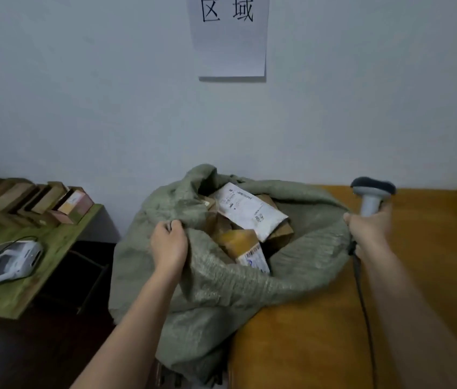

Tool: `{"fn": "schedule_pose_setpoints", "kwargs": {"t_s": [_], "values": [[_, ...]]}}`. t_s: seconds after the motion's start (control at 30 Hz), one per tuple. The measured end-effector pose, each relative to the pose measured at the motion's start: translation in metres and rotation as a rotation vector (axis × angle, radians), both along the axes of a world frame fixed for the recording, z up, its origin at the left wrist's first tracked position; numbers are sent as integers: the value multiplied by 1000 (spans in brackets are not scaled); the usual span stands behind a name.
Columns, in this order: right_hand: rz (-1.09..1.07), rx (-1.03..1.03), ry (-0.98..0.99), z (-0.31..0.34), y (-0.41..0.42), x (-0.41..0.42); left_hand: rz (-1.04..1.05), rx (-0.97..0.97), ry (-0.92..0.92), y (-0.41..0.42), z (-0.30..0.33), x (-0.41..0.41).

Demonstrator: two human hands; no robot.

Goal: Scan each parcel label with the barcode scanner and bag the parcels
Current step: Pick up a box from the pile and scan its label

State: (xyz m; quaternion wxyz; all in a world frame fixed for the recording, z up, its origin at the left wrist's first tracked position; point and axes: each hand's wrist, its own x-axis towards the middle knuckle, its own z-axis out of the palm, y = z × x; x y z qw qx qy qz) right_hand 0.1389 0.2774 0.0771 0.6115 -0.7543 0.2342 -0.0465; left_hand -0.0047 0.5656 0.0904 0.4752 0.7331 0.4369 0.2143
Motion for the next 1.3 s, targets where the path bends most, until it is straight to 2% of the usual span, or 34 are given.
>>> {"fn": "schedule_pose_setpoints", "kwargs": {"t_s": [0.17,0.27,0.33,0.4,0.6,0.83,0.93,1.07,1.3], "values": [[8,-86,238,-35,-28,-4,-102,272,109,-38,7,-3],[-7,-49,276,-43,-42,-10,-156,583,202,-63,12,1],[-26,13,288,-43,-53,-12,-228,763,151,-83,17,12],[-58,73,287,-45,-68,-14,-348,851,94,-102,16,27],[-110,68,243,-36,-109,-33,-864,762,259,-168,-16,56],[-174,79,201,-18,-172,-53,-1110,697,347,-229,-41,82],[-201,71,187,-12,-211,-63,-1180,644,379,-261,-51,93],[-247,94,161,-6,-271,-63,-1237,591,525,-309,-71,108],[-147,99,92,-7,-391,-40,-1172,587,635,-424,-84,138]]}}
